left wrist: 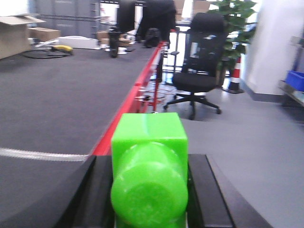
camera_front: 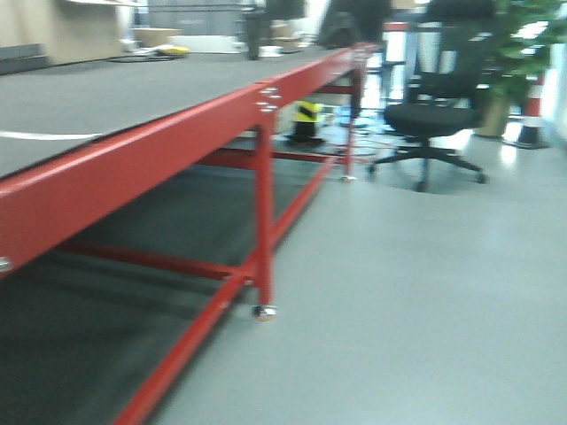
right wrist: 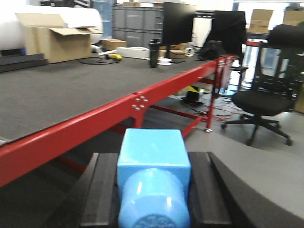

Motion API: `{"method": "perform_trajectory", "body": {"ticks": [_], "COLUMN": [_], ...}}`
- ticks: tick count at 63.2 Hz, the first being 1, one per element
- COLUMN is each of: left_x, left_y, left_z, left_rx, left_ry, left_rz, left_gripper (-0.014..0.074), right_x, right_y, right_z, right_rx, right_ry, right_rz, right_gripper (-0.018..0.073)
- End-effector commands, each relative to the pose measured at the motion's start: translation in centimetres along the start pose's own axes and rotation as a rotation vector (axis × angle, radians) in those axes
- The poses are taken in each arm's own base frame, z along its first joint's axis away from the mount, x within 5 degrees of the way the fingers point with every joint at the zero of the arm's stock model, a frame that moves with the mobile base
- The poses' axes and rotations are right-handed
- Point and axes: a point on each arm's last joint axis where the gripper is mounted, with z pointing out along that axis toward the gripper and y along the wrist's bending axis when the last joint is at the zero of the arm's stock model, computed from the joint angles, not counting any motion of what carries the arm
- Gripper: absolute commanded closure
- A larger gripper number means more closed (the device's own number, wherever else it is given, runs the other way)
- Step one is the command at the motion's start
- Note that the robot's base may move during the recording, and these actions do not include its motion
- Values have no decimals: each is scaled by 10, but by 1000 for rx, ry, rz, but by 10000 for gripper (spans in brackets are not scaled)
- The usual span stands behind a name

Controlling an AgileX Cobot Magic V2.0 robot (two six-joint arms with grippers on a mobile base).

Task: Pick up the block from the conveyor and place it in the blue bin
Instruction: 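Drive the base away from the conveyor holding both blocks, then drive the base toward the shelf of blue bins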

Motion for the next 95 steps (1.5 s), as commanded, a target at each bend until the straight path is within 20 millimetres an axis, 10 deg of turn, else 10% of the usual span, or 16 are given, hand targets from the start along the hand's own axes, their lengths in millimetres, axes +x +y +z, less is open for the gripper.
{"method": "perform_trajectory", "body": {"ticks": [1,95], "left_x": [-2,-2], "left_y": [-1,-1], "left_z": [-1,-1], "left_rx": [8,8], "left_ry": [-25,-25], "left_rz": [6,6], "left_gripper": [707,707], "right_x": [-3,-3], "right_y": [0,0], "right_z": [-1,-1], "right_rx": [-3,-3], "right_ry": [-32,-32], "right_rz": [-9,-9], "right_gripper": [721,721]}}
